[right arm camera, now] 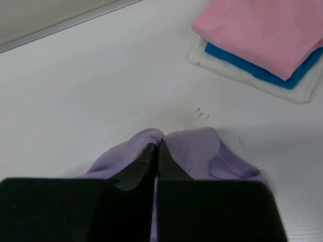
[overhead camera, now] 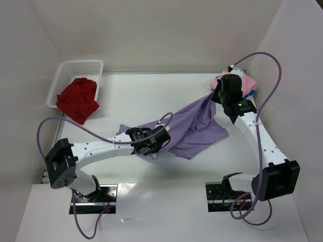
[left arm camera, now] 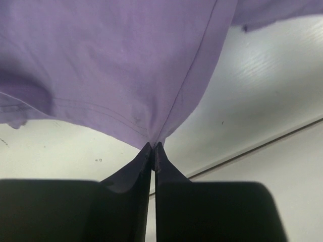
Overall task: Fold and stack the t-shirts
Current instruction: Flatten out the tshirt
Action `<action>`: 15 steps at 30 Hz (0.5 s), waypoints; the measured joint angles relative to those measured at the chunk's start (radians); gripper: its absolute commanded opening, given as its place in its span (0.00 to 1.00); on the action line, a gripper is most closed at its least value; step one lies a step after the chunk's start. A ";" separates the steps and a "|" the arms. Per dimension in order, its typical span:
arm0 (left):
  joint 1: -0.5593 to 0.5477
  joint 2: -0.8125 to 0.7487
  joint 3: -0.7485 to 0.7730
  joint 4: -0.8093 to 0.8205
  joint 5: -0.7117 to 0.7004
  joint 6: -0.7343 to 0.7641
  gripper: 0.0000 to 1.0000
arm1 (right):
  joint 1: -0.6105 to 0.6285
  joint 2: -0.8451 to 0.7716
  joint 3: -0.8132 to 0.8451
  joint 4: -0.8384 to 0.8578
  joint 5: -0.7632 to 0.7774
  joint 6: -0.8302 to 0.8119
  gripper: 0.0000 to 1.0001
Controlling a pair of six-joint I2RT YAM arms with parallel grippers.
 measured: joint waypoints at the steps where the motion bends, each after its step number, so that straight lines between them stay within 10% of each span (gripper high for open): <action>1: 0.000 0.003 -0.010 0.000 0.014 0.002 0.17 | 0.000 0.000 0.000 0.000 0.000 0.000 0.00; 15: 0.000 0.158 -0.044 0.048 0.121 0.032 0.38 | 0.000 0.002 -0.014 0.008 -0.001 0.000 0.00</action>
